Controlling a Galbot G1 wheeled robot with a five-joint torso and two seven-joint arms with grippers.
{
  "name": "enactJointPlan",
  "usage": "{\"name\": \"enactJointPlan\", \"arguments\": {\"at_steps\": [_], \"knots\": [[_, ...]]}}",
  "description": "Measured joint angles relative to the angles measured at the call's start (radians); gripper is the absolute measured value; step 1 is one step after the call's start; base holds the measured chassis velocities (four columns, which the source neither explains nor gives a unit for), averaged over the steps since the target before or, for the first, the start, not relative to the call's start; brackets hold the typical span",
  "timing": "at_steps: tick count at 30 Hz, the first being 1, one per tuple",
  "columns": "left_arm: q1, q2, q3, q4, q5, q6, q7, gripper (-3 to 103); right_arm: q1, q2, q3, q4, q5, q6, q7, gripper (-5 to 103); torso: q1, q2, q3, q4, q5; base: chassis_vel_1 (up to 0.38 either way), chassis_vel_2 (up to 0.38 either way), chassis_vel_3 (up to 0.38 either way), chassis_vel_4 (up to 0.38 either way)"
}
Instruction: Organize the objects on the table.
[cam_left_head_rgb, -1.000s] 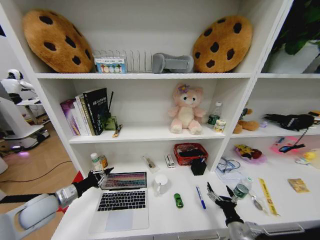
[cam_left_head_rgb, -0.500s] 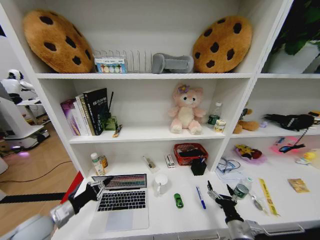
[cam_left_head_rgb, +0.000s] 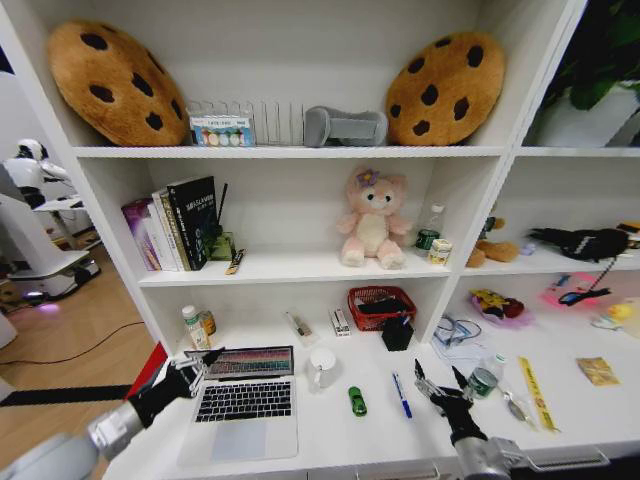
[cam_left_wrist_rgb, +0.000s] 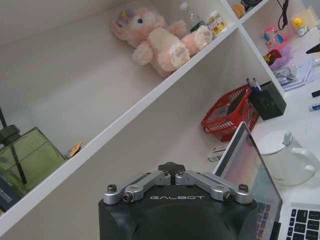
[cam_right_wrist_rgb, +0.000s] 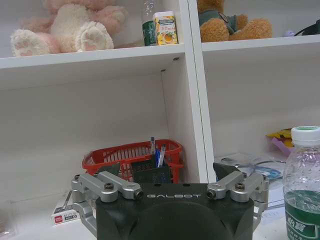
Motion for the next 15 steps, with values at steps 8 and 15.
{"name": "enactJointPlan", "arguments": {"at_steps": [8,15], "knots": [[-0.055,0.234,0.03,0.068,-0.125,0.017,0.048,0,-0.016,0.012,0.009,0.001,-0.002,0.002,0.003,100,0.0,0.0,0.0,0.0,0.0002,0.0,0.0,0.0,0.0],[-0.157,0.463,0.093,0.141,-0.191,-0.019,0.126,0,-0.026,0.027,-0.002,-0.002,-0.019,0.007,0.006,100,0.0,0.0,0.0,-0.0002,0.0003,0.0,0.0,0.0,0.0]]}}
